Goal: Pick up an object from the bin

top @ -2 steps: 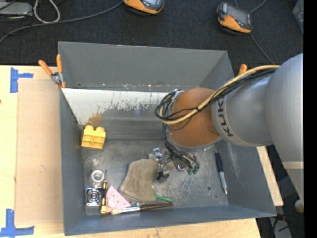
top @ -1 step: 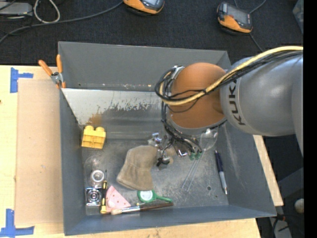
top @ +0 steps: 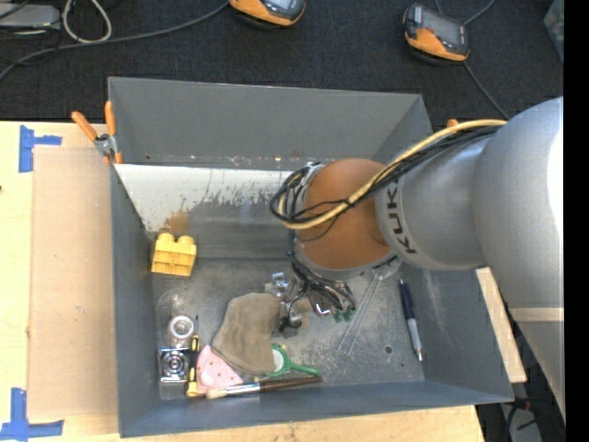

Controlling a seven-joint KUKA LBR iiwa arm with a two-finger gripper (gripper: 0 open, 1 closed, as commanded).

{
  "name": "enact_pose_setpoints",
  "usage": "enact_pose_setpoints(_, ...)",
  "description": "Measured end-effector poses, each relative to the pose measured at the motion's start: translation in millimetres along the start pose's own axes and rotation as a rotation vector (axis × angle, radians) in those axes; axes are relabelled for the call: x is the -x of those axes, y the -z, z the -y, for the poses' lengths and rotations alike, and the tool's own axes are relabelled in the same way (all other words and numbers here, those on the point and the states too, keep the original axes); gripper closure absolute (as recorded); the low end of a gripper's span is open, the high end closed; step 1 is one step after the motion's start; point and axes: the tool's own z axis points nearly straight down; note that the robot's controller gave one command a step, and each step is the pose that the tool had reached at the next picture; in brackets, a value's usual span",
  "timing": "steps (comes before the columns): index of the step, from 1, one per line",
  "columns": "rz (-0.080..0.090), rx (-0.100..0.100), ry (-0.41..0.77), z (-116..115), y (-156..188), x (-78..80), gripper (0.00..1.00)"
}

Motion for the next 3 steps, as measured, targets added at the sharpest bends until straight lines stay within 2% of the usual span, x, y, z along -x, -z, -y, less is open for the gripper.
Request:
enact_pose_setpoints(1,0.006,0.0,0.013,-2.0,80.3,1.1,1.0)
enact_pose_setpoints(2,0.006,0.0,0.026,-8.8,100.9,-0.3,1.0)
enact_pose_setpoints(3,-0.009,0.002,0.017,-13.7,103.9,-2.4,1.0)
